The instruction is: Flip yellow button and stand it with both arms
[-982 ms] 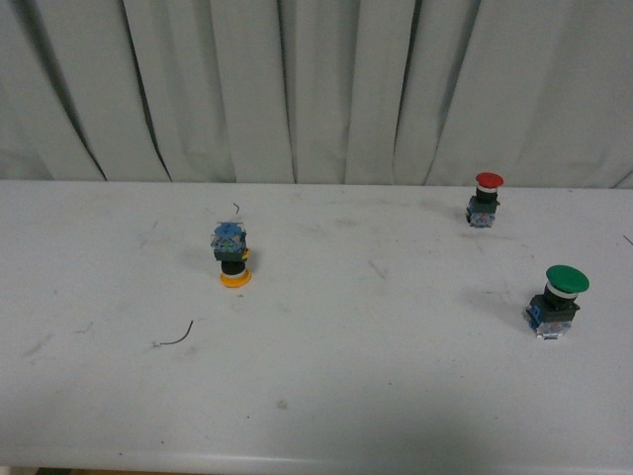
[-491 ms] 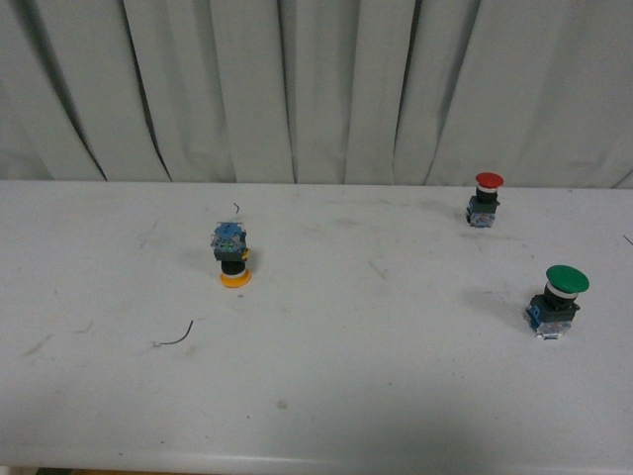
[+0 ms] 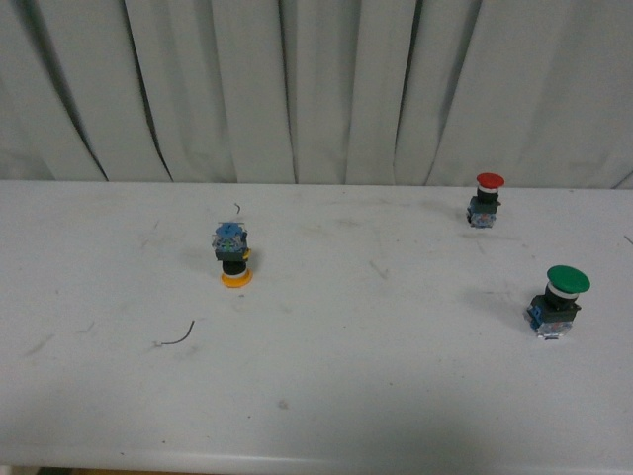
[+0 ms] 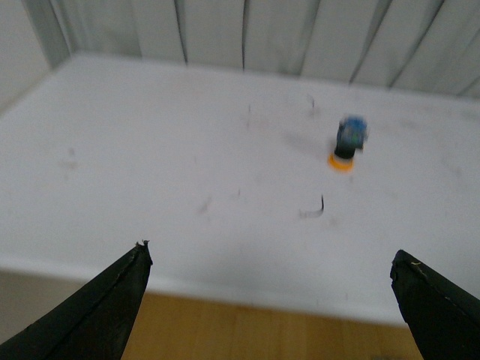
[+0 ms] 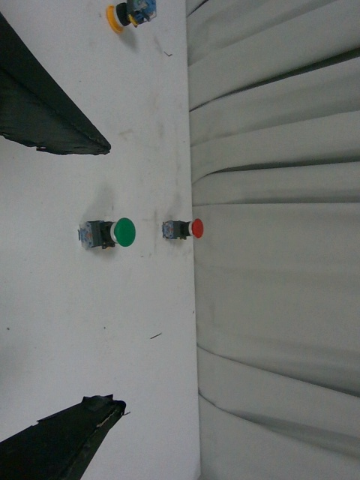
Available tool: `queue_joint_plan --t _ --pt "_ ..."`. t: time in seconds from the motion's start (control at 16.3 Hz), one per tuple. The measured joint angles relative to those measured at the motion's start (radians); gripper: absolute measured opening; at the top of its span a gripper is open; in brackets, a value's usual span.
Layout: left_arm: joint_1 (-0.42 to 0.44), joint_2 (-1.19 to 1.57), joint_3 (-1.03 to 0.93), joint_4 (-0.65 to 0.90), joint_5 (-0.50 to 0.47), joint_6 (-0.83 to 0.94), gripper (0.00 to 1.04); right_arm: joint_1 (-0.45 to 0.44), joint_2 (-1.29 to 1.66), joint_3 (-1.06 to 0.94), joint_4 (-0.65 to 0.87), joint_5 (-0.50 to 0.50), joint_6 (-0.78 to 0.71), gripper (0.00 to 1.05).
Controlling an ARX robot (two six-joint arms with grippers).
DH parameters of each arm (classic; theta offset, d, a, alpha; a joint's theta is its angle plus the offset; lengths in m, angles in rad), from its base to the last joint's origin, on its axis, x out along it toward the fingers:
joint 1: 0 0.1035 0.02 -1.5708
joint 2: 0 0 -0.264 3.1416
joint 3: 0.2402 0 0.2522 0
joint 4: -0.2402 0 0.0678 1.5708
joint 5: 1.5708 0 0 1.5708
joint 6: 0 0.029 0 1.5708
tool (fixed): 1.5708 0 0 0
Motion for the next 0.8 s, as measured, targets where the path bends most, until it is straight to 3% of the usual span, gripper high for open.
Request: queue_joint_plan --t 0.06,0.18,0.43,0.55,0.8 --pt "0.01 0.068 0.04 -0.042 -0.005 -0.04 0.98 0.0 0.0 0.0 0.001 -0.001 0.0 0.98" --pt "0.083 0.142 0.064 0.066 0.031 -0.056 0.98 0.0 0.0 0.0 0.0 0.0 0.0 0.98" --pt "0.1 0.594 0.168 0.465 0.101 -0.062 0.98 0.0 0.0 0.0 0.0 0.0 0.0 0.98" --pt "0.093 0.924 0.37 0.63 0.145 -0.059 0.98 0.0 0.0 0.0 0.0 0.0 0.0 0.98" --pt "-0.053 1.484 0.757 0.518 0.129 -0.043 0.98 0.0 0.0 0.0 0.0 0.0 0.0 0.98"
